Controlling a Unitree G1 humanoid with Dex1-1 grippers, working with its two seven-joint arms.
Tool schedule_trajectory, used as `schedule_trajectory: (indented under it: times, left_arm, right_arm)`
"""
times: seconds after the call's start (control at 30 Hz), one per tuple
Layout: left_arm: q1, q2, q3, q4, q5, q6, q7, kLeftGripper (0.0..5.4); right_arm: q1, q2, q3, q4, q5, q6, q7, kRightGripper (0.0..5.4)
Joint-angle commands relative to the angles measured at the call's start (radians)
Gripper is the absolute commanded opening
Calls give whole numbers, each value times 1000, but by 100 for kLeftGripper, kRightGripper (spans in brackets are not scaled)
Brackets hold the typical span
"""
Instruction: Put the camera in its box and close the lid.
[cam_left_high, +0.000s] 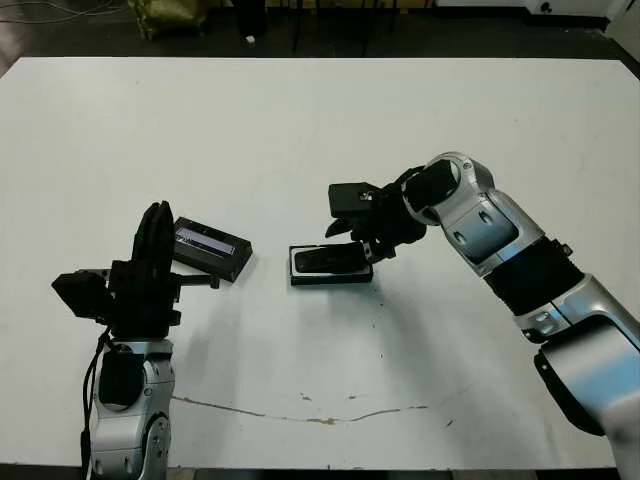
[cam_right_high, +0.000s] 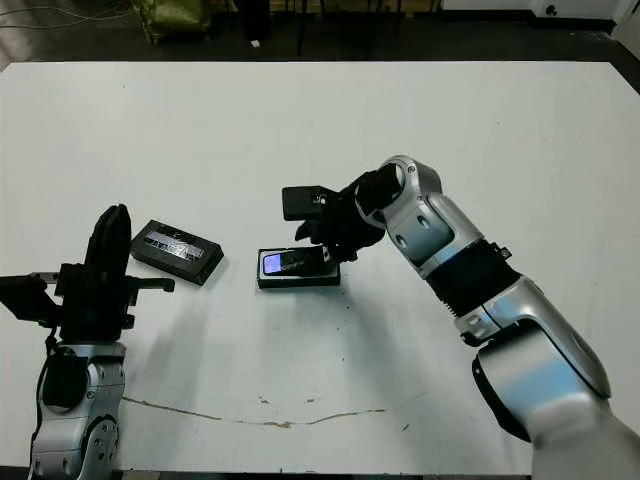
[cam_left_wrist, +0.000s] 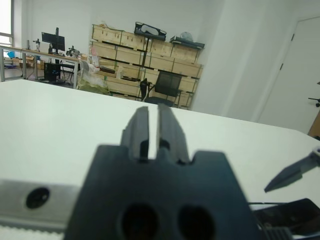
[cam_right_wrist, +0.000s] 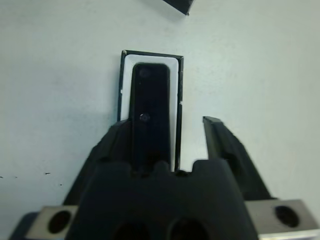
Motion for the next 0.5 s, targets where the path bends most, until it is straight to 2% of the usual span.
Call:
schedule_trajectory:
  times: [0.03,0.3,0.5]
  left_arm:
    - [12,7,4,11,7,14,6,0]
    - [10,7,5,18,8,13,6,0]
    - [10,4,4,15,3,20,9,0]
  right_arm:
    - [16,4,20,13,1,-8,31,373]
    - [19,9,6,19,-3,10,23,539]
    - [14,5,-20,13,0,27,3,539]
